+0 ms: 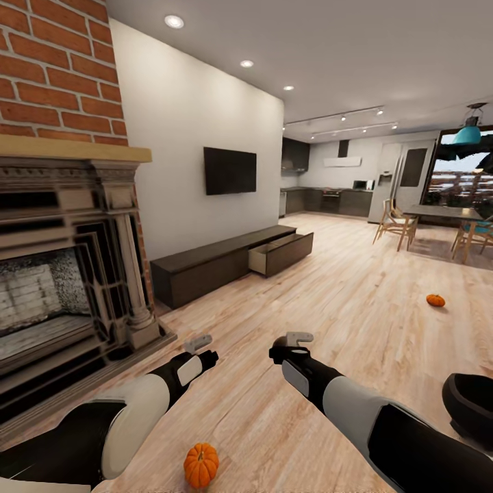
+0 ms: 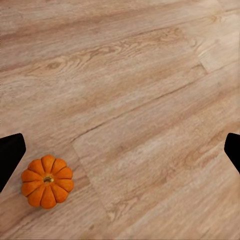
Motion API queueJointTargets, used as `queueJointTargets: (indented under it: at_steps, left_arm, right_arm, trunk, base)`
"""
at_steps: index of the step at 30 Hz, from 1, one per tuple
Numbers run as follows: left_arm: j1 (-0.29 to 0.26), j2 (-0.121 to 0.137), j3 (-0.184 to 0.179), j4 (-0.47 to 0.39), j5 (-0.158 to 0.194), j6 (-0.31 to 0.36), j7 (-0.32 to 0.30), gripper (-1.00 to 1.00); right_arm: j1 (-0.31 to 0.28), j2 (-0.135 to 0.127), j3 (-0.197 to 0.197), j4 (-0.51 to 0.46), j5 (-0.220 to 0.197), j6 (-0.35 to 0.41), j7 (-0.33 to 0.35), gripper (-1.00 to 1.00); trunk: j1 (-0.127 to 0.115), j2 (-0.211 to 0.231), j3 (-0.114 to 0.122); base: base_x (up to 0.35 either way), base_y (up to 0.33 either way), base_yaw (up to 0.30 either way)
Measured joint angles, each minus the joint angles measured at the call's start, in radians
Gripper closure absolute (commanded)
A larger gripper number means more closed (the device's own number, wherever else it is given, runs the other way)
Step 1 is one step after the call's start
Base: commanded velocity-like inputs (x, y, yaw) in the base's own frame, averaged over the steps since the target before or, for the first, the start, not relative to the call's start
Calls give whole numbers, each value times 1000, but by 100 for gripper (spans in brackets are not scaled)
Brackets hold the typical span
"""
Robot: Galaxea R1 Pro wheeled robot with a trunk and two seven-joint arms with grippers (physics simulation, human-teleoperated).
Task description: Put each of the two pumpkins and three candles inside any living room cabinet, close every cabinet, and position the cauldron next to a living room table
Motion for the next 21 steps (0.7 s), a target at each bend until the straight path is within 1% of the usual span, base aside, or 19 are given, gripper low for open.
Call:
queueJointTargets:
  at_steps: [6,10,14,21]
  left_arm:
    - [0,0,0,0,0,0,0,-100]
    - [0,0,0,0,0,0,0,-100]
    - [0,0,0,0,0,0,0,-100]
    - [0,-1,0,0,0,0,0,-100]
  right_arm:
    - [0,0,0,0,0,0,0,100]
    - [0,0,0,0,1,0,0,100]
    - [0,-1,0,0,1,0,0,100]
    - [0,-1,0,0,1,0,0,100]
  trunk:
    - [0,0,-9]
    - [0,0,-11]
    - [0,0,-9]
    - [0,0,-3]
  base:
    - [0,0,68]
    - [0,0,-2]
    - [0,0,-154]
    - [0,0,-232]
